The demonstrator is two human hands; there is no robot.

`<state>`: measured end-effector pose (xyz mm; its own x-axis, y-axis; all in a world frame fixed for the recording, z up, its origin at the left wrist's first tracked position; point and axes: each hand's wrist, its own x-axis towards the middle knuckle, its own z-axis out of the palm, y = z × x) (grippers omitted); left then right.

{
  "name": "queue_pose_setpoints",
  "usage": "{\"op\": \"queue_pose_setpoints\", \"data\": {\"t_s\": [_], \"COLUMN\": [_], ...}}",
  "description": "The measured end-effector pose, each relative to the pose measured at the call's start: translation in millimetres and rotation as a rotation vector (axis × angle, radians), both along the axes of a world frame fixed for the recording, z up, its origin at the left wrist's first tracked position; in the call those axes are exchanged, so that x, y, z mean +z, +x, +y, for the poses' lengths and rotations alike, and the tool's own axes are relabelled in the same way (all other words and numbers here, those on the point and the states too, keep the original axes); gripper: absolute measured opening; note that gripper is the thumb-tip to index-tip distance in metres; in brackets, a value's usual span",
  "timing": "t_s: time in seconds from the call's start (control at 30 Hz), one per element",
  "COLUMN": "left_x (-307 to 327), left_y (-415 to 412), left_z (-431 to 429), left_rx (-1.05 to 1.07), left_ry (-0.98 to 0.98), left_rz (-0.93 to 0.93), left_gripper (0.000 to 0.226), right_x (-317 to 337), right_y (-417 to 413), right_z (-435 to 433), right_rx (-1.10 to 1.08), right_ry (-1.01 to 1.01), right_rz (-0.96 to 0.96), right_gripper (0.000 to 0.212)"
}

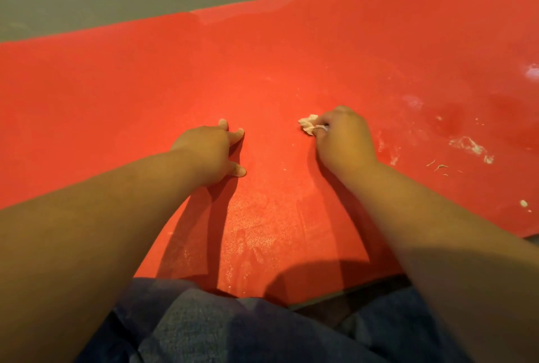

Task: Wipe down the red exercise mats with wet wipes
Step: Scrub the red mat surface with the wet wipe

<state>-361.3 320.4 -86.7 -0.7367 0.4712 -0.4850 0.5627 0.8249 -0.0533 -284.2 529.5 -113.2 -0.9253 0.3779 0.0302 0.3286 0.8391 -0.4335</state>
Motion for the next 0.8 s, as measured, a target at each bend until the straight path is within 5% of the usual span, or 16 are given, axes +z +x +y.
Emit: {"op": "queue_pose_setpoints", "data": {"t_s": [0.07,0.23,0.5,0.67,0.8], "left_x": [1.6,0.5,2.4,1.2,2.6], "left_y": [-0.9,0.1,-1.6,-0.5,-1.8], "left_z": [0.1,-1.2,1.0,0.9,1.2], "left_rx": [0.003,-0.019,-0.008,-0.017,-0.024], "left_ry": [-0.003,-0.015,-0.021,-0.028,-0.034], "left_rz": [-0.006,0.002,-0.004,-0.003,0.003], "left_gripper": [0.087,0.087,0.087,0.087,0.087], "right_x": [-0.5,-2.3,1.5,-2.9,-1.6], "right_y": [-4.2,41.5,-4.3,70.0,41.0], "right_z": [-26.0,-73.1,-20.5,-54.8,-37.3], "right_rx": [-0.003,0.383,0.093,0.319,0.355], "right_ry": [-0.043,-0.086,0.028,-0.084,-0.052], "right_rz": [-0.032,-0.001,-0.036,0.031,0.006], "right_gripper": [0.022,0.02,0.02,0.015,0.017]}}
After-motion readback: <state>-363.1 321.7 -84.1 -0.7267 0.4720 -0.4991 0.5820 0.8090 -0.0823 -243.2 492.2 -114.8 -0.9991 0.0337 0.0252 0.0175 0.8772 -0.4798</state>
